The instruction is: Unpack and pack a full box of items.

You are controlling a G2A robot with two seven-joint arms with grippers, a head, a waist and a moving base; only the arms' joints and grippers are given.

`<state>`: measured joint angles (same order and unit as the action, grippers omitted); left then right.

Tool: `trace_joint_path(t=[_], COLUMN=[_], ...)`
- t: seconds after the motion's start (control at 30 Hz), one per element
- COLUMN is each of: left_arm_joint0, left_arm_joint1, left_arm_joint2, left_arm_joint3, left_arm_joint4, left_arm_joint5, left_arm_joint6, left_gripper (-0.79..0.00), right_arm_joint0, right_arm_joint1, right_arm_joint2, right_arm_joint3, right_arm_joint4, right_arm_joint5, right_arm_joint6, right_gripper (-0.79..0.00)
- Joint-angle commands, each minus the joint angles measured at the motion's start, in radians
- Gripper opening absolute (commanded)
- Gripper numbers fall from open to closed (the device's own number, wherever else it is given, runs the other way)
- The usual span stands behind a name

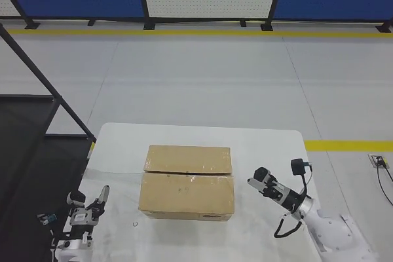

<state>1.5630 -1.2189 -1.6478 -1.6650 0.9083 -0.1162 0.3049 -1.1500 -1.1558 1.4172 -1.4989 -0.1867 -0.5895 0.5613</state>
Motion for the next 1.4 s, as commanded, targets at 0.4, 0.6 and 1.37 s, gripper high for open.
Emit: trace_joint_path(t=[0.4,0.6,1.37], left_arm_joint0=[-0.012,-0.012,0.006], left_arm_joint1=[0.000,0.000,0.004], left_arm_joint2=[-0.014,-0.014,-0.014], left_arm_joint3=[-0.021,-0.021,-0.025], left_arm_joint4=[-0.064,-0.064,-0.085], left_arm_joint5=[-0.082,-0.082,-0.215], left_arm_joint6=[-0.100,-0.100,-0.156], left_gripper=[0.000,0.000,0.000], right_arm_joint0=[0.117,0.147,0.256], right_arm_joint1=[-0.006,-0.007,-0.019], right_arm_joint2=[-0.089,-0.112,-0.212], right_arm_joint3=[0.183,0.235,0.368], right_arm_joint4=[0.353,0.424,0.519], right_arm_joint5=[-0.144,-0.172,-0.176], right_arm_joint6=[0.194,0.241,0.346], right_gripper=[0.000,0.000,0.000])
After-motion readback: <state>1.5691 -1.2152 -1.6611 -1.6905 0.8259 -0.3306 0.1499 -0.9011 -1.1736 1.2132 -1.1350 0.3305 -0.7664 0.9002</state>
